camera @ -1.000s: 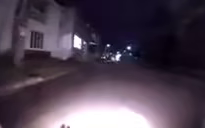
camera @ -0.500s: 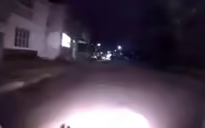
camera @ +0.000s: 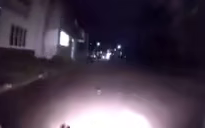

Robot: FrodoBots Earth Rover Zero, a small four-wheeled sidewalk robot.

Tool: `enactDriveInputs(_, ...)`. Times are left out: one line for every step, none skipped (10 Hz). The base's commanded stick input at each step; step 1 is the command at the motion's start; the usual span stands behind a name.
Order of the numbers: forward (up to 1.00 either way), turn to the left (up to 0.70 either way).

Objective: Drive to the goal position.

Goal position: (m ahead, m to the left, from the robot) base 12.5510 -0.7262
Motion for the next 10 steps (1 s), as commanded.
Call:
enactDriveInputs(1.00, 0.00)
enactDriveInputs(1.00, 0.00)
enactDriveInputs(1.00, 0.00)
enactDriveInputs(1.00, 0.00)
enactDriveInputs(1.00, 0.00)
enactDriveInputs(1.00, 0.00)
enactDriveInputs(1.00, 0.00)
enactDriveInputs(1.00, 0.00)
enactDriveInputs(1.00, 0.00)
enactDriveInputs(1.00, 0.00)
